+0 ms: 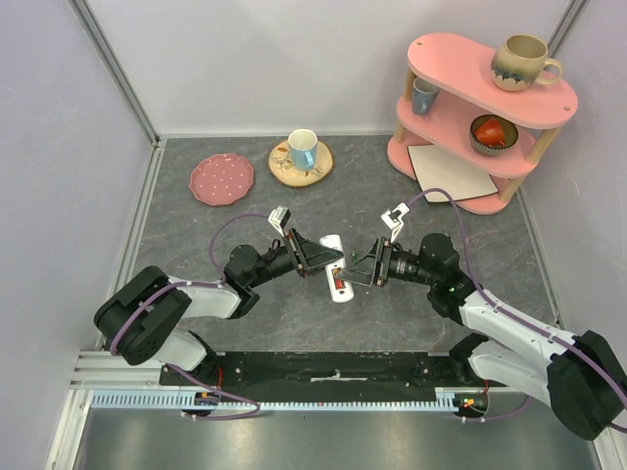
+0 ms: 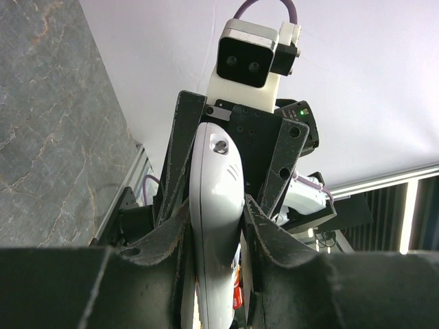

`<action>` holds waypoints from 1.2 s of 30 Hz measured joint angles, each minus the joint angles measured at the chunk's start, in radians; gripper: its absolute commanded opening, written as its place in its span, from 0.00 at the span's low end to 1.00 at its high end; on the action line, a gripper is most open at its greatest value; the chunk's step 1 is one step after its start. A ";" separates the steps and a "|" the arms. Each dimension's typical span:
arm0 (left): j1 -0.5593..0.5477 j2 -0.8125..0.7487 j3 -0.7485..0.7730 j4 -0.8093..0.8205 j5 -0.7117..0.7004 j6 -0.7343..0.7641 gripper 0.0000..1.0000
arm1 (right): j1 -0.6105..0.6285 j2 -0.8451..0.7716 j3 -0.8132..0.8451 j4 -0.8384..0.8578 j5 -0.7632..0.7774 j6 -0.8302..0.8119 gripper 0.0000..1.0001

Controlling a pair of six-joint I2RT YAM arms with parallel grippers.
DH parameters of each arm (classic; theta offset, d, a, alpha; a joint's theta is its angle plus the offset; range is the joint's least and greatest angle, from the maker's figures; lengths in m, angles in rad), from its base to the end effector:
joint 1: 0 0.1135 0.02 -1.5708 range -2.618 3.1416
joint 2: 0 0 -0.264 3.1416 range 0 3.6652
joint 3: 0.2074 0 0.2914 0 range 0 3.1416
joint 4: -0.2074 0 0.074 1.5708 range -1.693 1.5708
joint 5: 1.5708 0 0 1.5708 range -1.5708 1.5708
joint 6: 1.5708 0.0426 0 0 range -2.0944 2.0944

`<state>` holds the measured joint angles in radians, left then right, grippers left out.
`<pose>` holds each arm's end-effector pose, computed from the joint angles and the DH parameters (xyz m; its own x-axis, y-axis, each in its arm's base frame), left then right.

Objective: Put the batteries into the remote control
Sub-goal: Load the battery into the remote control.

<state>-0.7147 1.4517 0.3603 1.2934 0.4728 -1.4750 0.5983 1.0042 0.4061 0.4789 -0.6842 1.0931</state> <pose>0.2011 -0.2002 0.1728 -0.9017 -0.3909 -0.1847 0.2389 -0.0945 -0.9664 0.1947 0.1653 0.2125 -0.8933 0.2240 -0.3897 -0.3518 0.1914 0.9163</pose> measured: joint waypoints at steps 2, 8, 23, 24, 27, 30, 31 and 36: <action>0.000 0.000 0.000 -0.001 0.000 0.000 0.02 | 0.000 0.000 0.000 0.000 0.000 0.000 0.63; 0.000 0.000 0.000 -0.010 0.000 0.000 0.02 | 0.000 -0.002 0.000 -0.016 0.000 -0.016 0.59; 0.000 0.000 0.002 -0.037 0.000 0.003 0.02 | 0.000 -0.003 0.008 -0.047 0.005 -0.039 0.53; 0.000 0.000 0.002 -0.038 0.000 0.003 0.02 | 0.000 -0.003 0.008 -0.047 0.005 -0.039 0.52; 0.000 0.000 0.006 -0.047 0.000 0.003 0.02 | 0.000 -0.001 0.010 -0.047 0.007 -0.039 0.51; 0.000 0.000 0.009 -0.051 -0.002 0.005 0.02 | 0.000 0.006 0.014 -0.046 0.007 -0.038 0.51; 0.000 0.000 0.011 -0.056 -0.002 0.008 0.02 | 0.001 0.009 0.016 -0.046 0.008 -0.038 0.50; 0.000 0.000 0.024 -0.074 -0.005 0.019 0.02 | 0.006 0.020 0.021 -0.039 0.011 -0.038 0.47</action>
<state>-0.7147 1.4517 0.3843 1.2198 0.4679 -1.4555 0.6048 1.0245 0.4271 0.4400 -0.6731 1.0554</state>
